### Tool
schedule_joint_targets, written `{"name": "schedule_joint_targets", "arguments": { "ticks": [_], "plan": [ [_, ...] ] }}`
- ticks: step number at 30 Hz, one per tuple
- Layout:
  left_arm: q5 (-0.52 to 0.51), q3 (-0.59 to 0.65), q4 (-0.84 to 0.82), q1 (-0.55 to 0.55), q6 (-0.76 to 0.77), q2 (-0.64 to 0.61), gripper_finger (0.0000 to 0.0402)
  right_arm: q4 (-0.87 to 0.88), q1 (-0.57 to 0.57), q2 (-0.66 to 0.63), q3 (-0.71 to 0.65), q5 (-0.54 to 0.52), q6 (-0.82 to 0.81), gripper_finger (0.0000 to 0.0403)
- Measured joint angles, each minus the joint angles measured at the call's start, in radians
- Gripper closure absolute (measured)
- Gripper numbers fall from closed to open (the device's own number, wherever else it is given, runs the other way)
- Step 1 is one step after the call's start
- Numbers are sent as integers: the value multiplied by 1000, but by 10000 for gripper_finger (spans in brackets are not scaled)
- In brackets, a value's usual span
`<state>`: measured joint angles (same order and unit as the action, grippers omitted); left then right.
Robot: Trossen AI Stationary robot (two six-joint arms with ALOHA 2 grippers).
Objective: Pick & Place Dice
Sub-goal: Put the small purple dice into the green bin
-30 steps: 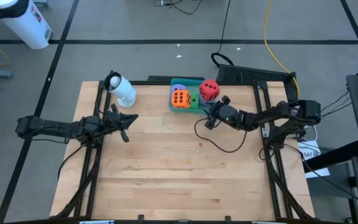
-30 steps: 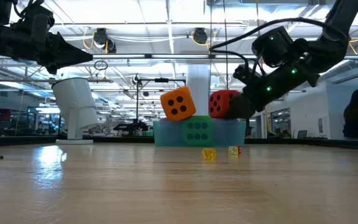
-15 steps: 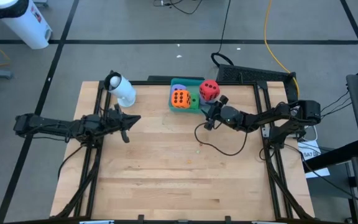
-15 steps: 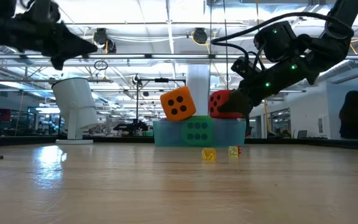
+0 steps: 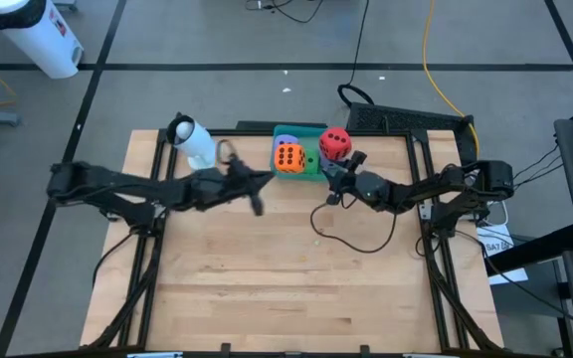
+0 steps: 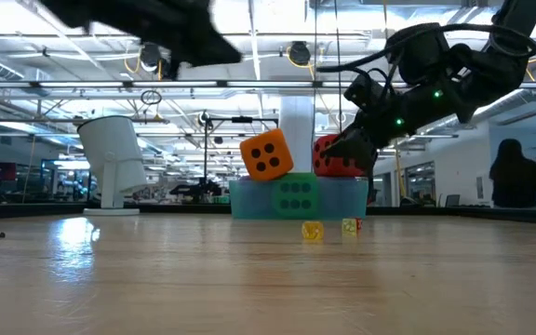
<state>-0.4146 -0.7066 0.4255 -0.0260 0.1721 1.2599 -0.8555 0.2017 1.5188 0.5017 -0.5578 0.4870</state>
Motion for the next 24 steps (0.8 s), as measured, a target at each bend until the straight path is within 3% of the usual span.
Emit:
{"name": "schedule_joint_targets", "arguments": {
  "ticks": [5, 13, 24],
  "plan": [
    [97, -181, -4, -64, 15, 218, 398, -43, -23, 0, 0, -50, 62, 218],
    [285, -383, -11, -145, 21, 480, 398, -106, -46, 0, 0, -43, 112, 218],
    [381, -568, -171, -212, 32, 631, 399, -144, -46, 0, 0, -43, 167, 218]
  ]
}}
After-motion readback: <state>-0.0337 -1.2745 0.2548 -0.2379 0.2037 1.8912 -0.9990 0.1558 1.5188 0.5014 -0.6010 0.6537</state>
